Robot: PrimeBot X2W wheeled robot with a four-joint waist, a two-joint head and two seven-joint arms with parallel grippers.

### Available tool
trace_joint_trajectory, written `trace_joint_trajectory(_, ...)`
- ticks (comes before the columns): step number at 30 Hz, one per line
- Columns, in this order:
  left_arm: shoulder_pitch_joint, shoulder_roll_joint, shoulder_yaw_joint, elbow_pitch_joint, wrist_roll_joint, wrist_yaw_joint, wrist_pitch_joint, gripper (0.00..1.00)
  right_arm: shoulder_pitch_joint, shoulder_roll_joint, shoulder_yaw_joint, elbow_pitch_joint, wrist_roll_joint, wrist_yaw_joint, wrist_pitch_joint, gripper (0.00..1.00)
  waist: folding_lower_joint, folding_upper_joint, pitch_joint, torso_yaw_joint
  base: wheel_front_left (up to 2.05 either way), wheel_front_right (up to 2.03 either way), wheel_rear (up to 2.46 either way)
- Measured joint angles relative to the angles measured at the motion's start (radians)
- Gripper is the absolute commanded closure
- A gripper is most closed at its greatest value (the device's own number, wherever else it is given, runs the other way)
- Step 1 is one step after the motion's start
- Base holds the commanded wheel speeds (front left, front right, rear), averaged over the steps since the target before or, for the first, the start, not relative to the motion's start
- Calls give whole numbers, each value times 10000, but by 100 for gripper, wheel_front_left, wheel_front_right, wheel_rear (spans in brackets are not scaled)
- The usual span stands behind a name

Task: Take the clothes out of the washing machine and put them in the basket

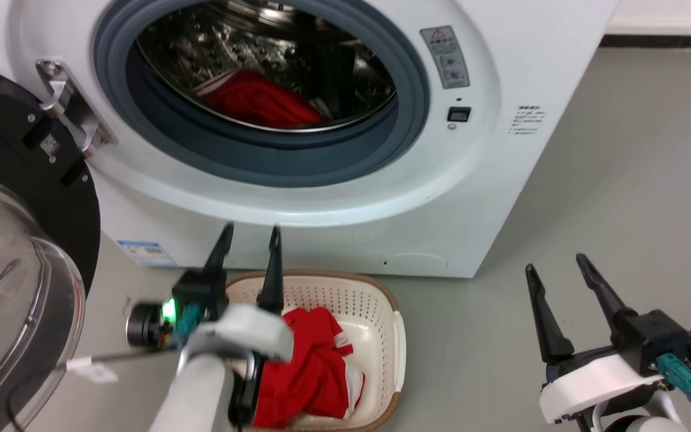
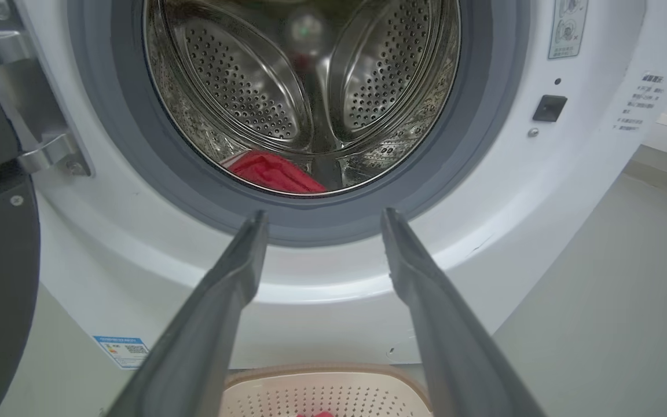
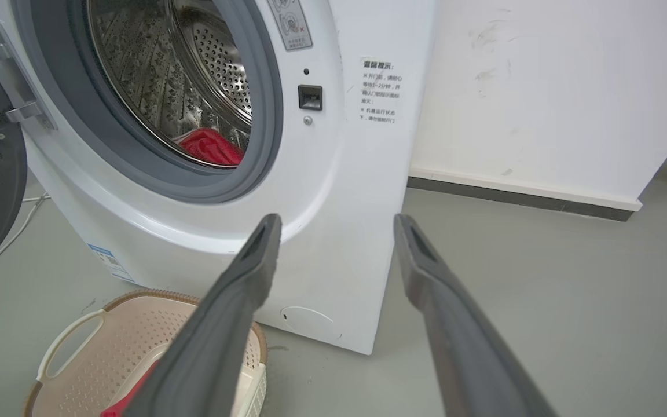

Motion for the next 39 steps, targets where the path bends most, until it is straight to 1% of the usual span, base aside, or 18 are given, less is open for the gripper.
trace_joint_trajectory(4,-1318,0,-58,546,77,-94,0,0,-69,0,-17,-303,-33,0,59,0,0,1,432,126,0,0,0)
trace_joint_trajectory(10,-3689,65,52,1756,410,-272,0,0,-565,0,307,-508,-40,0,104,0,3,0,1348,145,0,0,0)
trace_joint_trajectory(15,-5558,477,180,3304,633,-362,-2,0,-1060,-2,554,-284,90,0,-109,0,3,0,2244,-105,0,0,0)
trace_joint_trajectory(20,-7298,1200,326,5212,790,-368,121,0,-1510,0,821,290,437,0,-537,0,4,0,3017,-688,0,0,0)
trace_joint_trajectory(21,-7298,1200,326,5212,790,-368,121,0,-1510,0,821,290,437,0,-537,0,4,0,3017,-688,0,0,0)
trace_joint_trajectory(22,-8032,1446,261,5777,920,-362,341,0,-1645,-6,928,541,600,0,-715,0,4,0,3279,-990,0,0,0)
trace_joint_trajectory(28,-9743,2270,13,7239,1281,-533,1360,0,-2048,-8,1381,1204,1106,0,-1175,0,4,0,4016,-1942,0,0,0)
trace_joint_trajectory(31,-10469,2727,-171,7802,1492,-640,2006,0,-2245,-10,1634,1519,1350,0,-1350,0,4,0,4316,-2415,0,0,0)
trace_joint_trajectory(32,-10469,2727,-171,7802,1492,-640,2006,0,-2245,-10,1634,1519,1350,0,-1350,0,4,0,4316,-2415,0,0,0)
trace_joint_trajectory(34,-10867,3062,-278,8144,1611,-731,2487,0,-2343,-8,1789,1684,1509,0,-1463,0,4,0,4494,-2723,0,0,0)
trace_joint_trajectory(37,-11455,3476,-428,8579,1745,-894,3340,0,-2471,-10,1967,1879,1758,0,-1595,0,3,0,4751,-3140,0,0,0)
trace_joint_trajectory(38,-11812,3758,-510,8723,1827,-976,3793,0,-2515,-10,2100,1994,1889,0,-1639,0,4,0,4927,-3385,0,0,0)
trace_joint_trajectory(39,-11812,3758,-510,8723,1827,-976,3793,0,-2515,-10,2100,1994,1889,0,-1639,0,4,0,4927,-3385,0,0,0)
